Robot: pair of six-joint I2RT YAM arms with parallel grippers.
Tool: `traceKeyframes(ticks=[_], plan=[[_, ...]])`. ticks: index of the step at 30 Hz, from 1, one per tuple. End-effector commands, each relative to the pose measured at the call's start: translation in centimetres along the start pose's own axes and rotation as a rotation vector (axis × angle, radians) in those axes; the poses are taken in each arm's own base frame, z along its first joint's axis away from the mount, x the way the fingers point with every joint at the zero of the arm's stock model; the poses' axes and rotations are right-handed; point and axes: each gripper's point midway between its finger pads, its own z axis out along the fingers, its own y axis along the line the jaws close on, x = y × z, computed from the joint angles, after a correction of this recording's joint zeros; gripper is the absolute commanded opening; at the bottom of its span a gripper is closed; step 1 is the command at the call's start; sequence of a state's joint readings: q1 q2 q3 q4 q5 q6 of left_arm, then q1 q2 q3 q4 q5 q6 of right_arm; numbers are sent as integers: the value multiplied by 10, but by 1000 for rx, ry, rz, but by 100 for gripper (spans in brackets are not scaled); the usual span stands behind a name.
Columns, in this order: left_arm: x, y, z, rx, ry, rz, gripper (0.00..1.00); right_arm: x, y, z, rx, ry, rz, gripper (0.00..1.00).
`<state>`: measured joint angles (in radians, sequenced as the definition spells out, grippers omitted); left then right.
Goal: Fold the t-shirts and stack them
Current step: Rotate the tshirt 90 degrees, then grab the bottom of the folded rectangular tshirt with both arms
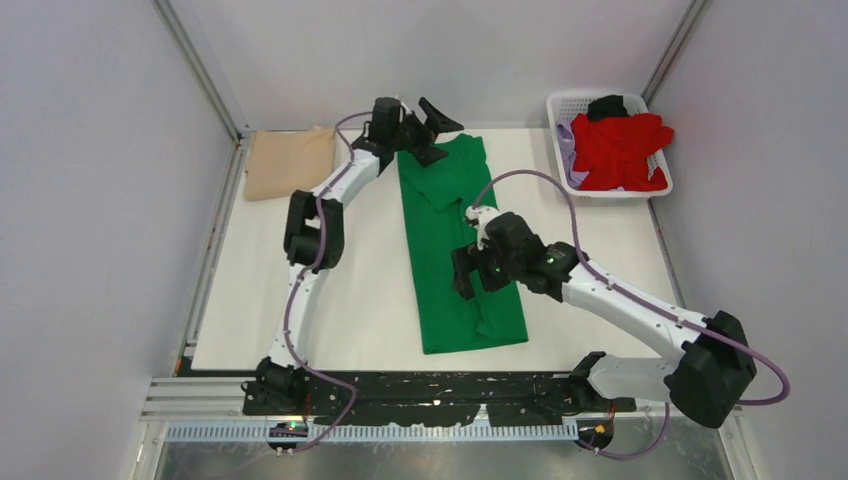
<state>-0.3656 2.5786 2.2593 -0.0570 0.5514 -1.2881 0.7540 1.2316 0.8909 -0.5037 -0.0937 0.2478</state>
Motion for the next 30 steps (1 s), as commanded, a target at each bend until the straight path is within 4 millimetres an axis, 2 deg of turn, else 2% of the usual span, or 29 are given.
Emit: traceKeyframes(ticks=[1,3,4,5,6,9,13,15,17,19,24,30], plan=[[37,-120,-82,148,53,306,99,0,-61,-24,246,-91,180,95],[63,-110,-106,75,80,362,99,3,-78,-32,276,-126,258,95],[78,-115,-124,52,78,398,99,3,-84,-37,286,-147,279,95],[93,-104,-136,10,91,414,99,13,-97,-38,321,-142,331,96],[108,-93,-148,-28,103,431,99,15,-101,-42,329,-154,351,95],[162,-46,-182,-145,174,489,99,39,-117,-42,350,-119,458,95],[236,33,-230,-355,346,525,99,66,-115,-40,317,-53,519,96],[270,65,-250,-411,430,506,99,79,-114,-38,315,-21,529,97],[297,92,-266,-462,480,478,99,90,-113,-38,320,8,542,98],[319,115,-279,-502,521,445,95,97,-111,-38,316,30,550,100],[347,141,-288,-498,532,403,81,109,-107,-35,300,54,567,97],[352,160,-277,-498,494,350,65,114,-104,-30,275,57,578,91]])
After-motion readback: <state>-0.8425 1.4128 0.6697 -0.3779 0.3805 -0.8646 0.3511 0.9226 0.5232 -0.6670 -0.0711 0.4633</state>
